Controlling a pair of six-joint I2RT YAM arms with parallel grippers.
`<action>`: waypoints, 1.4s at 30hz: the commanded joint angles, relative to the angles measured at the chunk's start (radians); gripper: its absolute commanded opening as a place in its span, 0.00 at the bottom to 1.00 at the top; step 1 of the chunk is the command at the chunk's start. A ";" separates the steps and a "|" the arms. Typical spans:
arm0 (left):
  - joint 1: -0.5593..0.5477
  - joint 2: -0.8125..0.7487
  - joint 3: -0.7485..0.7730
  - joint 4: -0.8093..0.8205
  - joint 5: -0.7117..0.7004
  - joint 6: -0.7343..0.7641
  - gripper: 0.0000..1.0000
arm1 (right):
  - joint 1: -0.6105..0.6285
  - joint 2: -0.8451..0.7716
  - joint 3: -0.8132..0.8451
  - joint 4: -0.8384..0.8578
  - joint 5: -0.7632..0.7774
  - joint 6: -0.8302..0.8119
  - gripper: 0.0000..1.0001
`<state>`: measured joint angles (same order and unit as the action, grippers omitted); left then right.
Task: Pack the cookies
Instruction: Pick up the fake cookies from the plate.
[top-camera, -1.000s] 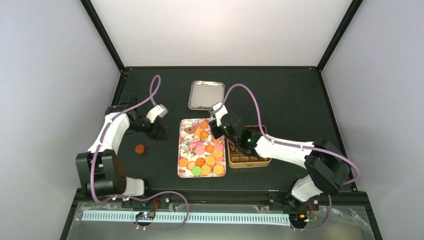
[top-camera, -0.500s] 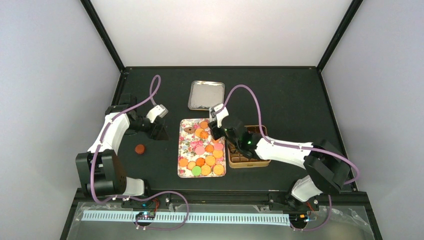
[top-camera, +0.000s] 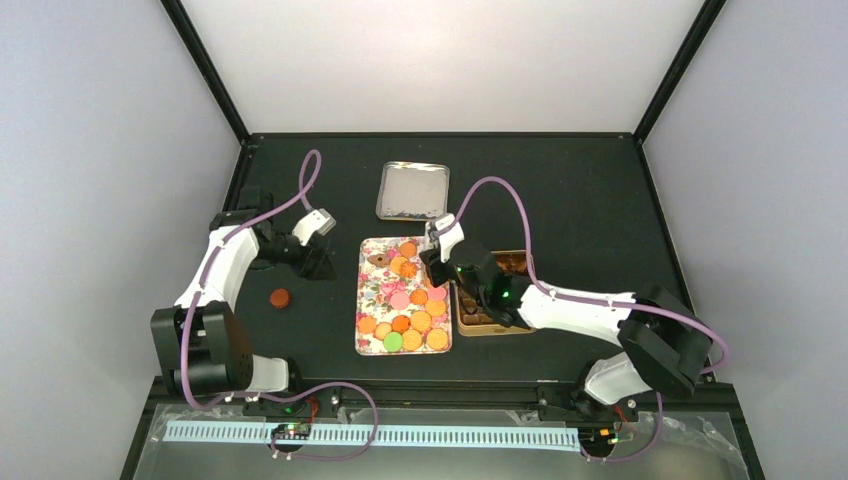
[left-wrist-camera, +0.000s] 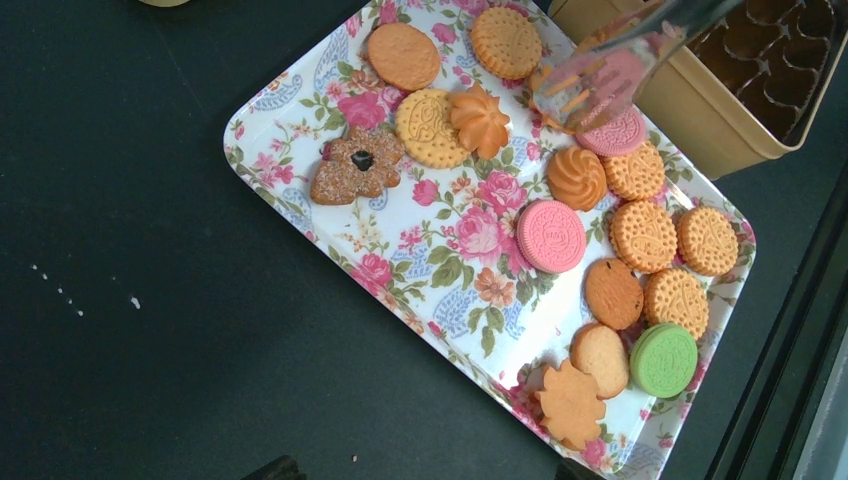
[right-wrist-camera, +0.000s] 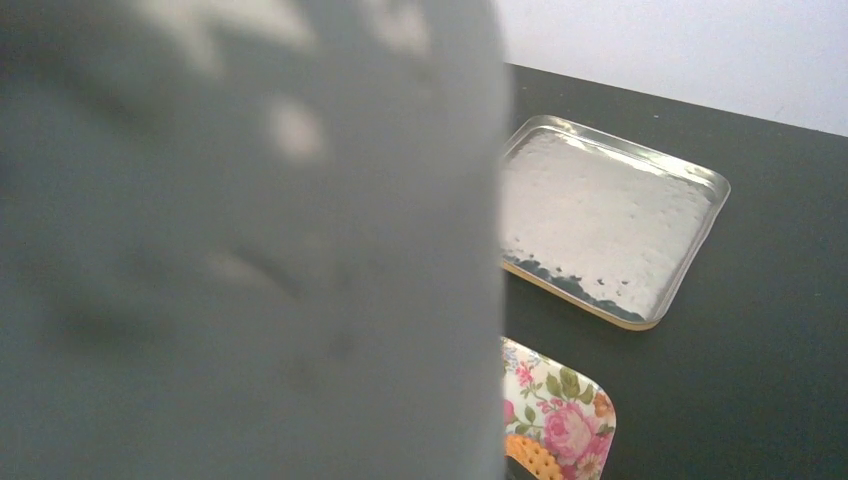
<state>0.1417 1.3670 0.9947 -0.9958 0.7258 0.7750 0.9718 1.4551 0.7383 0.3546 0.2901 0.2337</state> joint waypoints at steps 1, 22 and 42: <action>-0.004 -0.027 0.029 -0.007 0.017 0.011 0.67 | 0.014 -0.045 -0.026 0.002 -0.018 0.030 0.35; -0.004 -0.016 0.039 -0.020 0.029 0.018 0.65 | 0.019 0.073 -0.009 0.092 -0.006 0.030 0.34; -0.004 -0.020 0.044 -0.029 0.028 0.015 0.65 | 0.018 0.009 0.083 0.020 0.002 -0.070 0.01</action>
<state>0.1417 1.3594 0.9947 -1.0012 0.7265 0.7750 0.9825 1.4929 0.7708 0.3523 0.2924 0.2096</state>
